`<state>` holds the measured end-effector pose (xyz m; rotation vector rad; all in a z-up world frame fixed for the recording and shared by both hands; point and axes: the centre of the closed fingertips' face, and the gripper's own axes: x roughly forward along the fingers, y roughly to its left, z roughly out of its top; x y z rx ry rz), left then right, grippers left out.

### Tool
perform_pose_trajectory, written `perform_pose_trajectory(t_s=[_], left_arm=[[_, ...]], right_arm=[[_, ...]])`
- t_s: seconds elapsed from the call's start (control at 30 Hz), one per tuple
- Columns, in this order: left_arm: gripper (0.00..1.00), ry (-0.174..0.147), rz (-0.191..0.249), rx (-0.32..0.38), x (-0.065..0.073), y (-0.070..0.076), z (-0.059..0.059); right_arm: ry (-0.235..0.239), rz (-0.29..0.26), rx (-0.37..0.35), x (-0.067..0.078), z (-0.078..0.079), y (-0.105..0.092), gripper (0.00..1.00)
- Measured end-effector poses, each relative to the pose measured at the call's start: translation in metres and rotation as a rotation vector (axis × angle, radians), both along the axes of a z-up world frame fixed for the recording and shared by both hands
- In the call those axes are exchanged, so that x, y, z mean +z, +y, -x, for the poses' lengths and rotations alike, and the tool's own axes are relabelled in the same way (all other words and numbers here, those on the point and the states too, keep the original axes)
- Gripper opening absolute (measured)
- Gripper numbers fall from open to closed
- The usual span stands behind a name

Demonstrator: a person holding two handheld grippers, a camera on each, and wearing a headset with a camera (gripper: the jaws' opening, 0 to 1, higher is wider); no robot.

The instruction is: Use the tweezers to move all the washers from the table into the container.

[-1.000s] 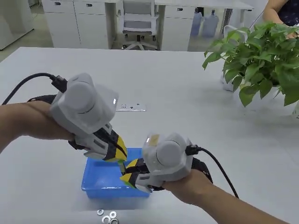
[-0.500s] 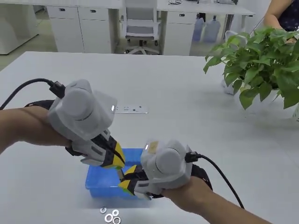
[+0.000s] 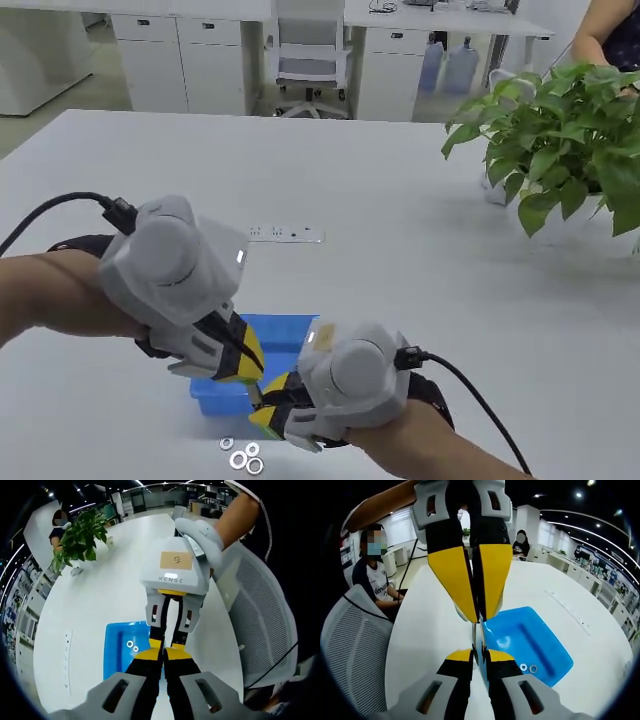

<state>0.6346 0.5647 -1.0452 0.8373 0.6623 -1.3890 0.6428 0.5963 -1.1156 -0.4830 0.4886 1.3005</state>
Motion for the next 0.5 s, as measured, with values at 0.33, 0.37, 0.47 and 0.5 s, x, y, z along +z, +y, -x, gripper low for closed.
perform_pose_trajectory(t_s=[0.33, 0.37, 0.47, 0.5], left_arm=[[0.05, 0.017, 0.003, 0.01, -0.011, 0.008, 0.009], [0.05, 0.018, 0.005, 0.013, -0.011, 0.009, 0.01], [0.05, 0.021, 0.008, 0.02, -0.014, 0.01, 0.013], [0.05, 0.023, 0.007, 0.021, -0.015, 0.011, 0.013]], right_arm=[[0.012, 0.006, 0.023, -0.01, 0.013, 0.006, 0.12], [0.013, 0.007, 0.024, -0.01, 0.013, 0.006, 0.12], [0.017, 0.011, 0.03, -0.013, 0.017, 0.007, 0.12], [0.018, 0.011, 0.031, -0.013, 0.017, 0.007, 0.12]])
